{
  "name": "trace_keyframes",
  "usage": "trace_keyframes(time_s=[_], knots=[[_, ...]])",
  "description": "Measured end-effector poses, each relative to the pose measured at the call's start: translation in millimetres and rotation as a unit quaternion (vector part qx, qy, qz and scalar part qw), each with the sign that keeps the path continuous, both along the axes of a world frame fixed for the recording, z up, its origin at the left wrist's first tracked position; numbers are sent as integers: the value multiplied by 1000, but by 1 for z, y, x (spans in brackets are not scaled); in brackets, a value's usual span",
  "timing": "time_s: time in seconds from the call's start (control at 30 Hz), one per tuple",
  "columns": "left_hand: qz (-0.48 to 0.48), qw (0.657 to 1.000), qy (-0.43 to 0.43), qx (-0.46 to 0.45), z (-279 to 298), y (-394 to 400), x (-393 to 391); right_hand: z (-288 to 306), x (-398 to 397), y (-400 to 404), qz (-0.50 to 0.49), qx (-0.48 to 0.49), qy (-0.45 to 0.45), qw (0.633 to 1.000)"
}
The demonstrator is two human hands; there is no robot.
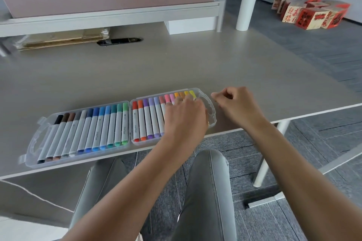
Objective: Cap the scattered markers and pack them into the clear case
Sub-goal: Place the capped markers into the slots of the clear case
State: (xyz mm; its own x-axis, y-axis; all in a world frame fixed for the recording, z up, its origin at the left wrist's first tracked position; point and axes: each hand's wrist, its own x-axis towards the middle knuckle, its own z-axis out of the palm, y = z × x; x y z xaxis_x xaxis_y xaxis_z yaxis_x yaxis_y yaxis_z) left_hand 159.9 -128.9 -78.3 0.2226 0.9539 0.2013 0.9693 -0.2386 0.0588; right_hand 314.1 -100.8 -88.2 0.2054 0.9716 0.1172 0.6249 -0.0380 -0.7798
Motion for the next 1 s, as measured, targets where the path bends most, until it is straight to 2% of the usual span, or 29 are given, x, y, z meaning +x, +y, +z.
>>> trace_keyframes(time_s=[0.07, 0.2, 0.37, 0.5, 0.57, 0.63, 0.73, 0.8, 0.93, 1.0], knots=[[-12, 999, -33, 1, -4, 0, -3, 0, -4, -3, -3, -3, -37, 999], [-49, 985, -167, 7, 0, -12, -26, 3, -14, -14, 17, -14, -108, 994], [41, 990, -132, 10, -9, -44, -63, 5, -25, -18, -13, -27, -103, 994], [31, 995, -94, 33, -23, -56, -70, 5, -37, -18, -36, -14, -17, 999], [24, 993, -102, 48, -24, -57, -70, 8, -45, -18, -47, 1, 92, 995], [14, 988, -142, 58, -23, -56, -68, 15, -53, -19, -48, 25, 214, 975], [-25, 965, -253, 59, -15, -54, -59, 35, -63, -25, -45, 123, 263, 956], [-65, 936, -342, 41, -6, -55, -54, 53, -68, -32, -38, 181, 288, 940], [-112, 883, -454, -35, 8, -54, -60, 81, -77, -39, -27, 252, 227, 940], [-102, 860, -500, -33, 9, -52, -72, 91, -90, -43, 4, 258, 186, 948]])
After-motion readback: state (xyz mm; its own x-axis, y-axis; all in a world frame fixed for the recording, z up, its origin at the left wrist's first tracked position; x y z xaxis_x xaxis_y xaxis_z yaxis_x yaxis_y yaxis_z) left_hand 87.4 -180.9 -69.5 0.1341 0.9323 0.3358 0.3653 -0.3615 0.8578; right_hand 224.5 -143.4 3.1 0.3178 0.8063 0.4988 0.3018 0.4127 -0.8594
